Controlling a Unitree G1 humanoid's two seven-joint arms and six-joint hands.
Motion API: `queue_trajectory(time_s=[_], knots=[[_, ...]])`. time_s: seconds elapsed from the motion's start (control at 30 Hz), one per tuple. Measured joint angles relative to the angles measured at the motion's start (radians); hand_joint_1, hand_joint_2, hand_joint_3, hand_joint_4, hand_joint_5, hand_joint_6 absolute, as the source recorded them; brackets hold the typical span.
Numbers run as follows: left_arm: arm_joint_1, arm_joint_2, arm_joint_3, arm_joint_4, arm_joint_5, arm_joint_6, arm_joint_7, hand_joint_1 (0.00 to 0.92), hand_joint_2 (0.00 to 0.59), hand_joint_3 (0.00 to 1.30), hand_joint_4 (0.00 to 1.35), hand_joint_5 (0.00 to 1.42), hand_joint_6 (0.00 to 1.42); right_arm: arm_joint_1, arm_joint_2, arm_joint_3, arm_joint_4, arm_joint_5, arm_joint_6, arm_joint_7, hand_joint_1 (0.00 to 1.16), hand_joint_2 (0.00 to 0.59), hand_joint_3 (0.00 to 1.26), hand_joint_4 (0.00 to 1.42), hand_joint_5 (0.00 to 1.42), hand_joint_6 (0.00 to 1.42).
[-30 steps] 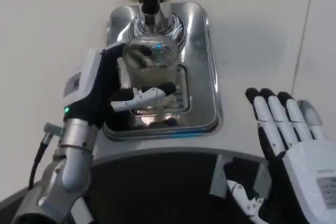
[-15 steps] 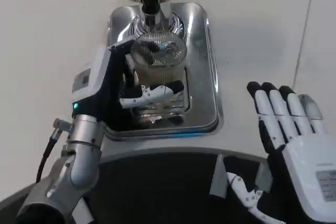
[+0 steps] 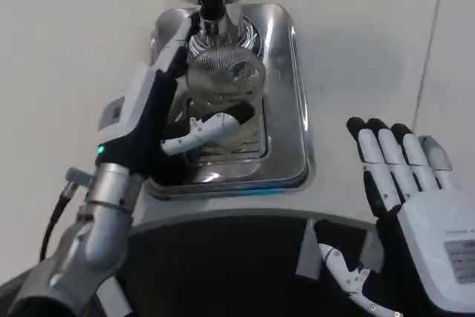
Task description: Grasp the cup under the faucet to collect the drink, then remove the cup.
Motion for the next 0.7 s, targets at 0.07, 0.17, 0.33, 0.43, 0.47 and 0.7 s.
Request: queue_trajectory(time_s=[0.07, 0.17, 0.33, 0.43, 0.47, 0.7], knots=[[0.035, 0.021, 0.015, -0.050, -0.009, -0.010, -0.010, 0.137, 0.020, 0.04, 0.00, 0.34, 0.28, -0.008, 0.001, -0.002, 0.000, 0.017, 0.000, 0.000, 0.32, 0.449, 0.00, 0.00, 0.00, 0.00], [0.099, 0.071, 0.053, -0.129, -0.023, -0.016, -0.011, 0.133, 0.020, 0.04, 0.00, 0.34, 0.28, -0.032, 0.009, -0.003, 0.001, 0.043, 0.000, 0.000, 0.31, 0.448, 0.00, 0.00, 0.00, 0.00], [0.203, 0.171, 0.157, -0.173, -0.047, -0.014, 0.007, 0.112, 0.017, 0.04, 0.00, 0.30, 0.27, -0.101, 0.040, -0.009, 0.000, 0.116, 0.010, 0.026, 0.30, 0.453, 0.00, 0.00, 0.00, 0.00], [0.279, 0.243, 0.209, -0.198, -0.033, -0.004, 0.031, 0.076, 0.021, 0.00, 0.00, 0.25, 0.27, -0.167, 0.062, -0.018, 0.001, 0.197, 0.023, 0.064, 0.30, 0.451, 0.00, 0.00, 0.00, 0.00], [0.298, 0.256, 0.215, -0.212, -0.024, -0.002, 0.034, 0.050, 0.021, 0.00, 0.00, 0.22, 0.24, -0.181, 0.069, -0.019, 0.002, 0.213, 0.026, 0.071, 0.30, 0.450, 0.00, 0.00, 0.00, 0.00], [0.561, 0.304, 0.265, -0.482, 0.016, 0.037, 0.004, 0.000, 0.042, 0.00, 0.00, 0.01, 0.03, -0.357, 0.128, -0.029, 0.050, 0.383, 0.059, 0.127, 0.34, 0.481, 0.00, 0.00, 0.00, 0.00]])
